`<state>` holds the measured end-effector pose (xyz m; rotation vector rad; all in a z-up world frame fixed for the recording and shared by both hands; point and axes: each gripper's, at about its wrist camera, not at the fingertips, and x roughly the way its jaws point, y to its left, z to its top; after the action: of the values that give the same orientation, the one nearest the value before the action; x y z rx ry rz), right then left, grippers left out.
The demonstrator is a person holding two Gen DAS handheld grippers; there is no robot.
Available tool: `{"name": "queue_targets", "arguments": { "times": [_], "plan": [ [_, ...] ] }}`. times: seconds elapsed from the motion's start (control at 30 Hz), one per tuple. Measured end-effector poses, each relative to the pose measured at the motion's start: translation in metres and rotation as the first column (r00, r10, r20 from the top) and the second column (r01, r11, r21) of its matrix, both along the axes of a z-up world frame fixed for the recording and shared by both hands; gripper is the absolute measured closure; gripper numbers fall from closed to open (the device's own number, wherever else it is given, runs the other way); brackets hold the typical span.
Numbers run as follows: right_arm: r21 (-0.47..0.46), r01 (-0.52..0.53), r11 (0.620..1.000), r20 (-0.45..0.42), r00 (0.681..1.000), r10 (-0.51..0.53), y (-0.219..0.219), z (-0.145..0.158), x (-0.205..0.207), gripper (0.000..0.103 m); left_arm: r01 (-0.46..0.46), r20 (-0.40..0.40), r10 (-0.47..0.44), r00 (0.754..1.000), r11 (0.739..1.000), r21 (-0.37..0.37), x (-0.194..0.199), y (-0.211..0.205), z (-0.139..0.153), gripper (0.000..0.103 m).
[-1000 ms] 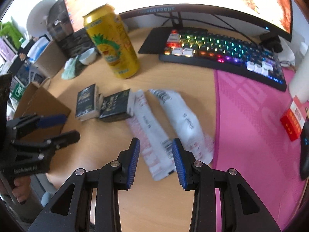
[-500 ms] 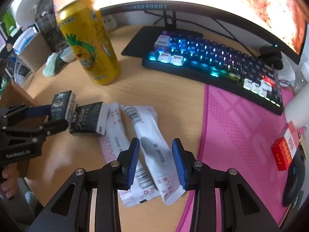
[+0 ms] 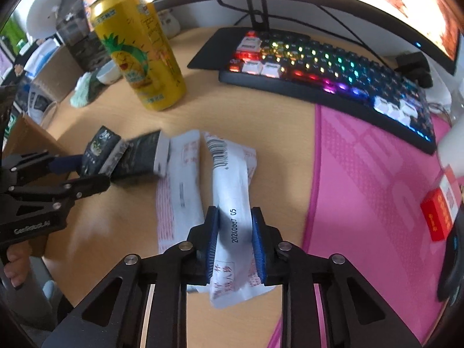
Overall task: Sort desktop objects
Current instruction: 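Grasp a Face pack with the left tool while the right grasps a white packet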
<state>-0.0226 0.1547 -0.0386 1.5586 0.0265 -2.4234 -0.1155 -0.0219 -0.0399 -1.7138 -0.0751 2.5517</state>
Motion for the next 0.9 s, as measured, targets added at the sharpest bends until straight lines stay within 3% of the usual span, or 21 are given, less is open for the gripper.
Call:
{"name": "queue_targets", "arguments": {
  "times": [0.23,0.43,0.67,0.9],
  "plan": [
    [0.050,-0.001,0.999,0.023,1.000,0.000,0.006,0.001,0.052,0.080,0.057,0.041,-0.057,0.998,0.998,-0.005,0.049,0.014,-0.003,0.051],
    [0.029,0.012,1.000,0.036,0.999,-0.013,0.008,0.000,0.093,0.077,0.057,0.055,-0.058,0.997,0.998,0.020,0.081,0.022,-0.008,0.051],
    [0.011,0.037,0.999,0.022,0.999,-0.037,0.016,0.005,0.104,0.067,0.051,0.032,-0.050,0.998,0.998,-0.032,0.096,0.030,-0.007,0.050],
    [-0.034,0.062,0.997,0.033,0.998,-0.061,0.023,-0.001,0.091,0.063,0.051,0.043,-0.050,0.998,0.998,-0.024,0.091,0.029,-0.010,0.049]
  ]
}}
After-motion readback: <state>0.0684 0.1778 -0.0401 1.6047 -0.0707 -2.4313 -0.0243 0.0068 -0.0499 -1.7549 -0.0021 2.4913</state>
